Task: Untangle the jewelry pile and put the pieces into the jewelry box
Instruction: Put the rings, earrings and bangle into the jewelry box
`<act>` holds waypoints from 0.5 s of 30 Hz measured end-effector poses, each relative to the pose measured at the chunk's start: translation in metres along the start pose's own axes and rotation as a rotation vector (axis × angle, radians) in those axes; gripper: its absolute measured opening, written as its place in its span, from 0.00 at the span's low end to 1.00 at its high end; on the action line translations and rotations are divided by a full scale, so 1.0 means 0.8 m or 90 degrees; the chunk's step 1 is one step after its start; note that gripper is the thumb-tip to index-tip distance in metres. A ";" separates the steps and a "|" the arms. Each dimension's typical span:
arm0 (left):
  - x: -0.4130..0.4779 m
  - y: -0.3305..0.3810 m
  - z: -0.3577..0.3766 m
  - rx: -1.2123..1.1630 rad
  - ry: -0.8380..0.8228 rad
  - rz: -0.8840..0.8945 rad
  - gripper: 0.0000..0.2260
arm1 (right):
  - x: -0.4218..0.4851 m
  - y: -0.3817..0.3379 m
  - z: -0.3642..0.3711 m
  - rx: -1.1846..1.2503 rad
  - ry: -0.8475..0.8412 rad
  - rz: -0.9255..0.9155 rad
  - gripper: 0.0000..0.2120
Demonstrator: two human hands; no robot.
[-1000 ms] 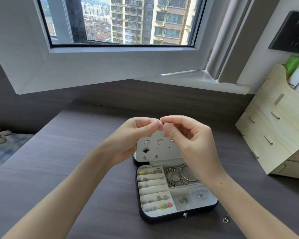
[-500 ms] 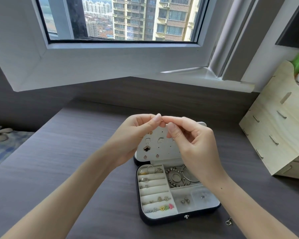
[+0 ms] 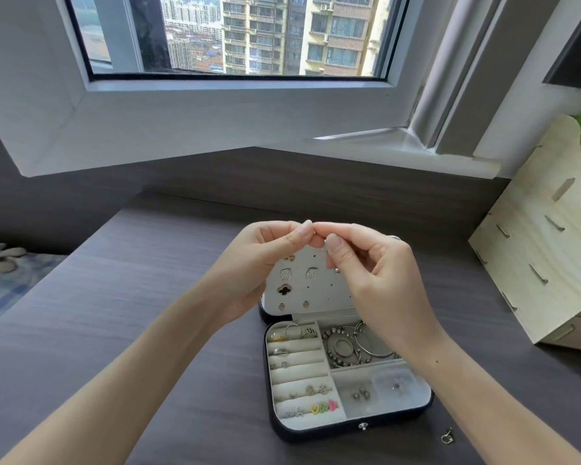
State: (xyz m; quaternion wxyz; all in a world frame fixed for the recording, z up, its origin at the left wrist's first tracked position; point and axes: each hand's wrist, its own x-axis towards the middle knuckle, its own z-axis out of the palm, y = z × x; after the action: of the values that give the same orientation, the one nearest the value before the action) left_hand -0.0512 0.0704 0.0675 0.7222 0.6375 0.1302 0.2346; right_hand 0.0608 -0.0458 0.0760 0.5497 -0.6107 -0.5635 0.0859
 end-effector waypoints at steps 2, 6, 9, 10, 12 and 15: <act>0.000 0.000 0.000 -0.006 -0.005 -0.002 0.12 | 0.001 -0.001 0.000 -0.008 -0.003 -0.006 0.10; -0.001 0.001 0.000 -0.012 -0.011 0.004 0.11 | 0.003 -0.003 0.001 -0.011 -0.012 -0.007 0.11; -0.002 0.001 -0.001 -0.019 -0.015 0.002 0.11 | 0.003 -0.003 0.001 -0.007 -0.012 -0.007 0.11; -0.002 0.001 -0.001 -0.021 -0.016 0.002 0.11 | 0.003 -0.003 0.001 -0.009 -0.012 -0.006 0.11; -0.001 0.002 0.000 -0.026 -0.018 0.002 0.10 | 0.004 -0.004 0.000 -0.007 -0.013 0.001 0.11; -0.001 0.002 -0.001 -0.034 -0.014 -0.007 0.09 | 0.003 -0.005 -0.002 0.014 -0.012 0.022 0.10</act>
State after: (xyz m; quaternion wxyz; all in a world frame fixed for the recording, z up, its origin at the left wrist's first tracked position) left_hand -0.0525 0.0711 0.0687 0.7416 0.6199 0.1192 0.2270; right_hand 0.0605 -0.0455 0.0809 0.5495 -0.6136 -0.5568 0.1072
